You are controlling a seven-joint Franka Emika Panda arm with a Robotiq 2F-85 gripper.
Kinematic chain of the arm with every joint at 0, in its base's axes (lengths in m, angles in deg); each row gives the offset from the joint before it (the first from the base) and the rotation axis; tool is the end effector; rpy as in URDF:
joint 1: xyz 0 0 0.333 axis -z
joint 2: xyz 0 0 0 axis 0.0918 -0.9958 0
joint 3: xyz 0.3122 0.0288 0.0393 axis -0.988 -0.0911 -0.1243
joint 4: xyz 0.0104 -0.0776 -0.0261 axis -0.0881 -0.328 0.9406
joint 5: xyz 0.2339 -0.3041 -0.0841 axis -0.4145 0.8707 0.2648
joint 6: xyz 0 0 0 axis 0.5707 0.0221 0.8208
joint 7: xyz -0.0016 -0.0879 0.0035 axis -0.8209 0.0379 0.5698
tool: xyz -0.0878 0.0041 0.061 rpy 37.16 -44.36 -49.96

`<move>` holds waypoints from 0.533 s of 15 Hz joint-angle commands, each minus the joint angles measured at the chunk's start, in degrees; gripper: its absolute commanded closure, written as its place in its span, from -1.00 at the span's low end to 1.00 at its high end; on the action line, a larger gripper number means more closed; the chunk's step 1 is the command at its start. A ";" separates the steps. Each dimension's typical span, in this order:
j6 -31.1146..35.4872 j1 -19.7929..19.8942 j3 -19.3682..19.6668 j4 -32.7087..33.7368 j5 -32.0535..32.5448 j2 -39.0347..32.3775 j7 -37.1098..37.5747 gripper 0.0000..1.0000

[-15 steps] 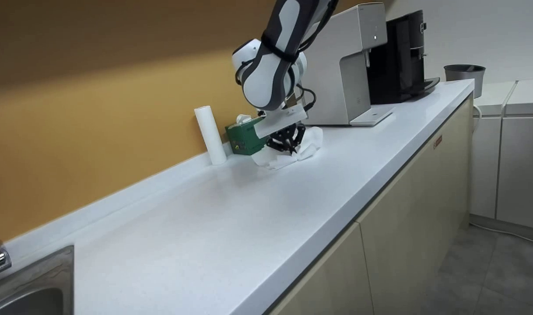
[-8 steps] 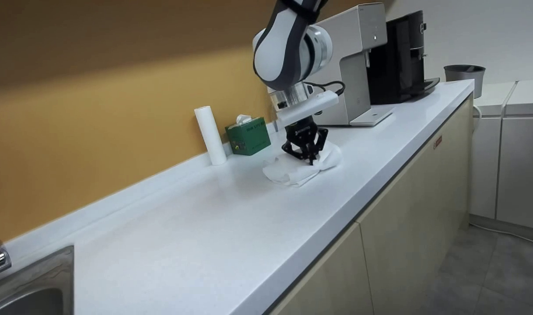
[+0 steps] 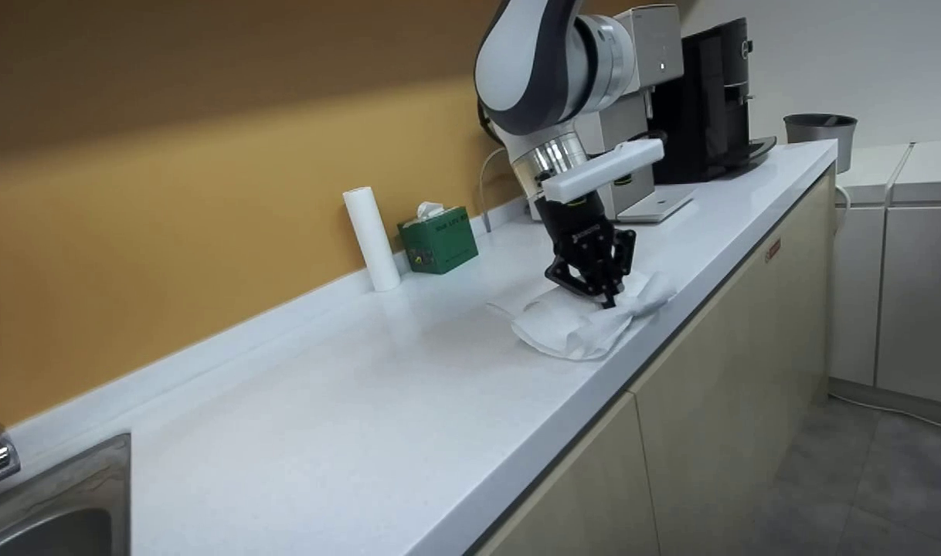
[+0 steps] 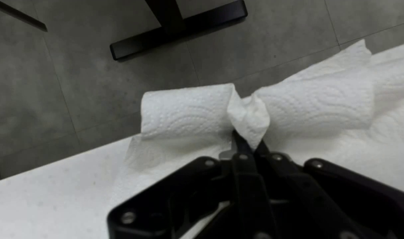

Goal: Wipe the kitchen counter with the white paper towel

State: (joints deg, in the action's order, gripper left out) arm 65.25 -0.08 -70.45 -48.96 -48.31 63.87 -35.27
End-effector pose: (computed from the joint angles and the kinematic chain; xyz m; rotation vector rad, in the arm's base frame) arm 0.5392 0.0438 0.2323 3.0472 -0.4971 -0.4659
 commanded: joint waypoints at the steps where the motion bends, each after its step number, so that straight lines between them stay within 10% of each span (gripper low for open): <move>1: -0.42 1.64 1.41 -4.43 0.56 3.04 0.84 0.98; 8: 5.58 3.61 4.82 -3.03 1.63 1.12 4.85 0.98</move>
State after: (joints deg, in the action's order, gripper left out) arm 67.78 3.23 -66.40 -52.30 -47.68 65.54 -34.10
